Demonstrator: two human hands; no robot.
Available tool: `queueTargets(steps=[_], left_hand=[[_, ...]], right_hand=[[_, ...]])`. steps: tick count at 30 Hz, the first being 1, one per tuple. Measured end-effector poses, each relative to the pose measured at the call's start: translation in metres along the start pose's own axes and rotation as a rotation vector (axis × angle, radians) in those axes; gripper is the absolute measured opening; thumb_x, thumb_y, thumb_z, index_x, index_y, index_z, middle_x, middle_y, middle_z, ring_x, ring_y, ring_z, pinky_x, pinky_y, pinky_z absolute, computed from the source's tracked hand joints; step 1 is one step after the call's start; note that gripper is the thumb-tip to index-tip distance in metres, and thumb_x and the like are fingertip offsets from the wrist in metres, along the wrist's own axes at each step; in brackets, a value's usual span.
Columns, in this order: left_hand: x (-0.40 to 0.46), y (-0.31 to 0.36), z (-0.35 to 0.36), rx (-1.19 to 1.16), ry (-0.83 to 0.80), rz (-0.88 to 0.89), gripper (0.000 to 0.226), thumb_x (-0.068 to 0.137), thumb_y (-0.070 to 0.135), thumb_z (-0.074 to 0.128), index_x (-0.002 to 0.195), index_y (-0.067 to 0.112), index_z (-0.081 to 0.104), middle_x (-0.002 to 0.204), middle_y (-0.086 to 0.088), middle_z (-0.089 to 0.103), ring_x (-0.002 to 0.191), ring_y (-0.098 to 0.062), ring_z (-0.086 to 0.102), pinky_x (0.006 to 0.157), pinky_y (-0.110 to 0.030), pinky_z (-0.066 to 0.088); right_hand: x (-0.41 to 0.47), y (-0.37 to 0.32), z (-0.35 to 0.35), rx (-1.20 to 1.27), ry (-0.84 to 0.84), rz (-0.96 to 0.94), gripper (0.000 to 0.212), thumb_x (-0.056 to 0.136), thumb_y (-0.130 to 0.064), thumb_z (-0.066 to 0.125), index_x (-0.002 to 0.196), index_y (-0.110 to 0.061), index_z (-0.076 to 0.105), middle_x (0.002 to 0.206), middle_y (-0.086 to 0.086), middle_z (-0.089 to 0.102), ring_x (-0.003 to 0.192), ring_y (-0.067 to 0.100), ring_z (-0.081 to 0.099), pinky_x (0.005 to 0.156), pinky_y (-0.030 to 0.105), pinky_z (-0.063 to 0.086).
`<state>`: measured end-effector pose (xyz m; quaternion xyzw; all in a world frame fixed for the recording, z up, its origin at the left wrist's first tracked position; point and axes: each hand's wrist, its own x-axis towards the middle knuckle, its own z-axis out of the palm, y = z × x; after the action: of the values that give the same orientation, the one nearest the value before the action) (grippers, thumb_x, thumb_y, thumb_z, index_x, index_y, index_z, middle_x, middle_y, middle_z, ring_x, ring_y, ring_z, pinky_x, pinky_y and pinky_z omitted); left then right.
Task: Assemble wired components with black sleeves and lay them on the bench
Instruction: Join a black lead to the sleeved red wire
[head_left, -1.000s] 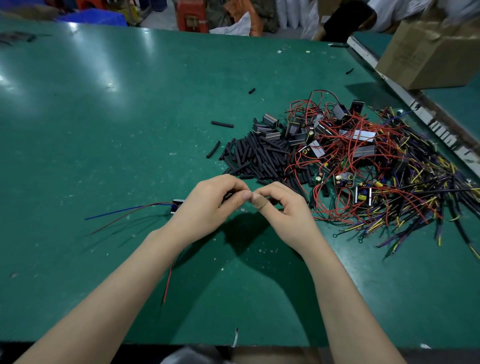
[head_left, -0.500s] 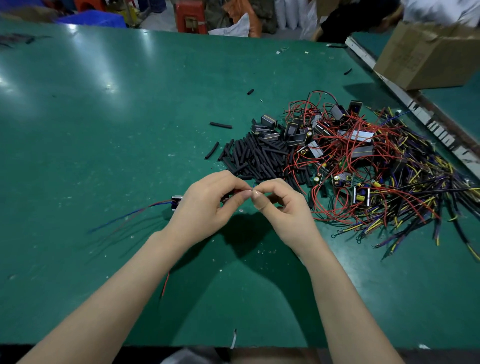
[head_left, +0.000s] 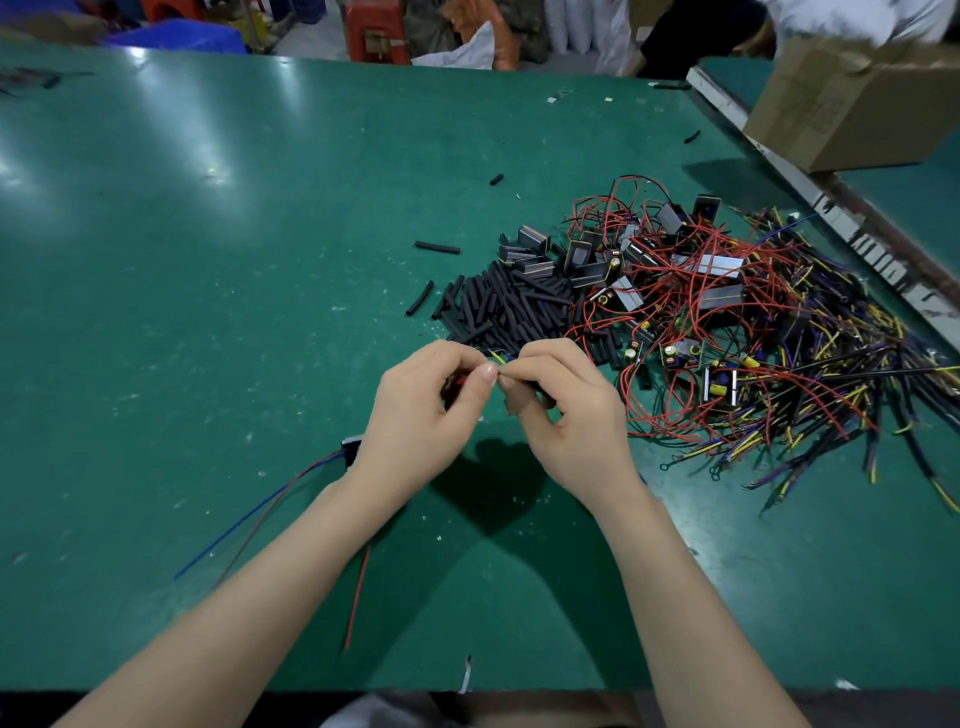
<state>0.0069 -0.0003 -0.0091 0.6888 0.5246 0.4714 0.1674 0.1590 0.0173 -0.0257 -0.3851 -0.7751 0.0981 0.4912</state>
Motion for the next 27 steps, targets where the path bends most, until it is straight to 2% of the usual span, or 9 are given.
queueTargets(steps=[2, 5, 7, 9, 12, 14, 18, 21, 27], left_hand=[[0.003, 0.002, -0.003, -0.146, -0.064, -0.161, 0.016, 0.09, 0.026, 0.058, 0.076, 0.021, 0.062, 0.058, 0.01, 0.05, 0.055, -0.004, 0.044, 0.054, -0.019, 0.037], [0.01, 0.001, -0.008, -0.413, -0.214, -0.428, 0.016, 0.091, 0.018, 0.061, 0.075, 0.018, 0.065, 0.051, 0.009, 0.046, 0.048, -0.007, 0.042, 0.045, -0.015, 0.033], [0.013, 0.0, -0.01, -0.526, -0.31, -0.552, 0.012, 0.09, 0.019, 0.062, 0.079, 0.014, 0.066, 0.052, 0.009, 0.047, 0.047, -0.005, 0.042, 0.042, -0.014, 0.029], [0.014, 0.0, -0.009, -0.533, -0.338, -0.57, 0.013, 0.091, 0.023, 0.061, 0.082, 0.016, 0.067, 0.056, 0.012, 0.052, 0.049, -0.002, 0.045, 0.043, -0.013, 0.031], [0.014, -0.003, -0.009, -0.433, -0.291, -0.476, 0.012, 0.094, 0.025, 0.056, 0.089, 0.024, 0.067, 0.066, 0.013, 0.062, 0.055, -0.001, 0.054, 0.047, -0.012, 0.038], [0.013, -0.004, -0.012, -0.312, -0.245, -0.314, 0.006, 0.092, 0.025, 0.06, 0.094, 0.028, 0.065, 0.075, 0.012, 0.064, 0.061, -0.002, 0.058, 0.054, -0.013, 0.042], [0.01, -0.006, -0.015, 0.077, -0.135, 0.135, 0.01, 0.087, 0.019, 0.068, 0.096, 0.019, 0.069, 0.085, 0.006, 0.062, 0.08, -0.006, 0.057, 0.075, -0.021, 0.046], [0.009, -0.004, -0.013, 0.152, -0.062, 0.21, 0.012, 0.088, 0.021, 0.066, 0.094, 0.012, 0.071, 0.086, 0.0, 0.063, 0.076, -0.017, 0.06, 0.069, -0.036, 0.051], [0.009, -0.002, -0.009, 0.358, -0.023, 0.359, 0.02, 0.094, 0.025, 0.055, 0.096, 0.011, 0.069, 0.088, -0.002, 0.064, 0.073, -0.02, 0.062, 0.053, -0.038, 0.051]], right_hand=[[0.001, 0.0, -0.003, -0.113, 0.02, -0.093, 0.009, 0.09, -0.006, 0.063, 0.09, -0.004, 0.071, 0.093, 0.005, 0.063, 0.078, 0.028, 0.059, 0.062, 0.04, 0.05], [0.002, 0.001, -0.006, -0.234, 0.028, -0.175, 0.007, 0.089, -0.005, 0.064, 0.089, -0.004, 0.072, 0.092, 0.006, 0.066, 0.073, 0.032, 0.059, 0.056, 0.038, 0.05], [0.0, 0.001, -0.006, -0.256, 0.036, -0.145, 0.008, 0.089, -0.007, 0.065, 0.089, -0.005, 0.073, 0.092, 0.006, 0.066, 0.075, 0.03, 0.061, 0.055, 0.037, 0.051], [-0.002, 0.001, -0.004, -0.199, 0.06, -0.056, 0.01, 0.09, -0.009, 0.065, 0.091, -0.004, 0.073, 0.092, 0.007, 0.065, 0.079, 0.026, 0.063, 0.058, 0.038, 0.052], [-0.003, 0.002, -0.002, -0.071, 0.063, 0.058, 0.013, 0.092, -0.012, 0.062, 0.094, -0.004, 0.072, 0.094, 0.005, 0.062, 0.081, 0.02, 0.061, 0.063, 0.041, 0.051], [-0.003, 0.003, -0.001, -0.001, 0.038, 0.107, 0.014, 0.092, -0.014, 0.061, 0.095, -0.005, 0.071, 0.094, 0.005, 0.062, 0.082, 0.017, 0.061, 0.068, 0.04, 0.051], [-0.001, 0.003, -0.002, 0.095, -0.029, 0.178, 0.016, 0.092, -0.014, 0.059, 0.095, -0.004, 0.071, 0.092, 0.004, 0.061, 0.086, 0.008, 0.057, 0.08, 0.019, 0.046], [-0.001, 0.002, -0.003, 0.131, -0.06, 0.208, 0.015, 0.091, -0.011, 0.059, 0.095, -0.002, 0.07, 0.092, 0.002, 0.059, 0.087, 0.005, 0.056, 0.082, 0.013, 0.042], [0.002, -0.001, -0.007, 0.178, -0.073, 0.251, 0.014, 0.092, -0.013, 0.058, 0.09, -0.006, 0.07, 0.089, -0.001, 0.06, 0.087, 0.007, 0.057, 0.082, 0.02, 0.044]])
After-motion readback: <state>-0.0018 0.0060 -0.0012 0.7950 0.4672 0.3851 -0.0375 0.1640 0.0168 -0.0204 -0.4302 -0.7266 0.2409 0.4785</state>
